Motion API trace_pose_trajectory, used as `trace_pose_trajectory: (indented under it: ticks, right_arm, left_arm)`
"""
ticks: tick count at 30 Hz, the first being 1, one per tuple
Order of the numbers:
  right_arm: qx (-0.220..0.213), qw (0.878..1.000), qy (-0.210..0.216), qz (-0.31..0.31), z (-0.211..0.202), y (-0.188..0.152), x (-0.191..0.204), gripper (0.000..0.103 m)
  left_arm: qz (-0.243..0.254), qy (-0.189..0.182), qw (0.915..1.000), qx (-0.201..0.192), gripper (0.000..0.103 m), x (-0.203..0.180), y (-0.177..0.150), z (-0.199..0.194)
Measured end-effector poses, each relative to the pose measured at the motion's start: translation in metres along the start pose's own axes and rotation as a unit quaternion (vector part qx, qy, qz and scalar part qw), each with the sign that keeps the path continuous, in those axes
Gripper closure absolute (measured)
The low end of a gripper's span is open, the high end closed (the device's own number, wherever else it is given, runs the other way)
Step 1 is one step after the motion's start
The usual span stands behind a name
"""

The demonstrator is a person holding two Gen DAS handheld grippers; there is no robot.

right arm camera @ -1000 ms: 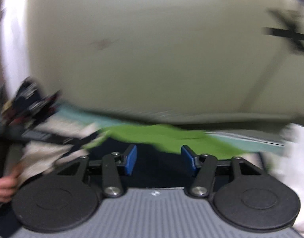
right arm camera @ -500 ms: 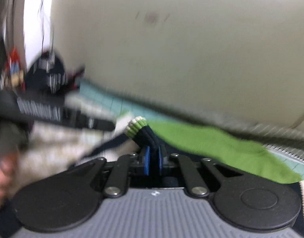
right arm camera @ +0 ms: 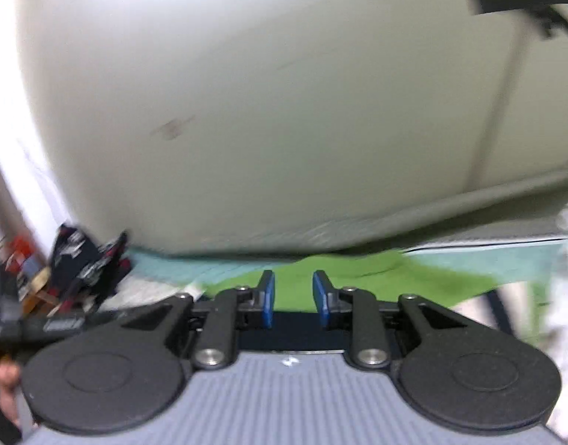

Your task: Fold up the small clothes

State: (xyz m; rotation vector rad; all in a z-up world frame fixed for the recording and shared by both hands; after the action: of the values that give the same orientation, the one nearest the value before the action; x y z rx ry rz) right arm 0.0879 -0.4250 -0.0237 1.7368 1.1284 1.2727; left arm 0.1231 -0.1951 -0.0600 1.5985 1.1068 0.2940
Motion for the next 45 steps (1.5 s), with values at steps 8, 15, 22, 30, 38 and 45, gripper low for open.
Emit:
trace_pose_trajectory:
  ticks: [8,15,22,30,38,45]
  right_arm:
    - [0.072,0.994,-0.061,-0.051,0.027,-0.056,-0.029,0.086]
    - [0.040,0.996,-0.077,-0.031,0.019,-0.053,-0.022,0.067]
    - [0.021,0.999,-0.012,-0.045,-0.044,-0.070,0.007,0.059]
    - [0.038,0.999,-0.030,-0.009,-0.042,-0.081,-0.014,0.056]
    - [0.021,1.000,-0.013,0.014,-0.049,-0.078,-0.018,0.050]
    - [-0.001,1.000,-0.006,0.019,-0.056,-0.074,-0.020,0.047]
  left_arm:
    - [0.060,0.009,0.9974,0.039,0.032,-0.017,-0.028,0.019]
    - [0.069,0.035,0.9961,0.041,0.031,-0.010,-0.030,0.023]
    - [0.081,0.034,0.9961,0.004,0.025,-0.014,-0.018,0.004]
    - [0.093,0.049,0.9937,0.040,0.022,-0.011,-0.033,0.021]
    - [0.083,0.054,0.9939,0.049,0.014,-0.005,-0.036,0.024]
    - [0.084,0.059,0.9933,0.055,0.008,-0.003,-0.036,0.027]
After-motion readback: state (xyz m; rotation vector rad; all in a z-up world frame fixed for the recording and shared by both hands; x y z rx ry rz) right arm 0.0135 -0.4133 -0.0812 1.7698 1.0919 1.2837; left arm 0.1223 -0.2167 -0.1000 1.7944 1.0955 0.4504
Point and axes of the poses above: each gripper's, at about its wrist camera, not at the fingertips, and z roughly the way its jaws point, x to its left, y to its top, the point moved 7 cm from there along z, roughly the way its jaws point, and after that the axes turned 13 degrees about -x, right-handed, at the moved point
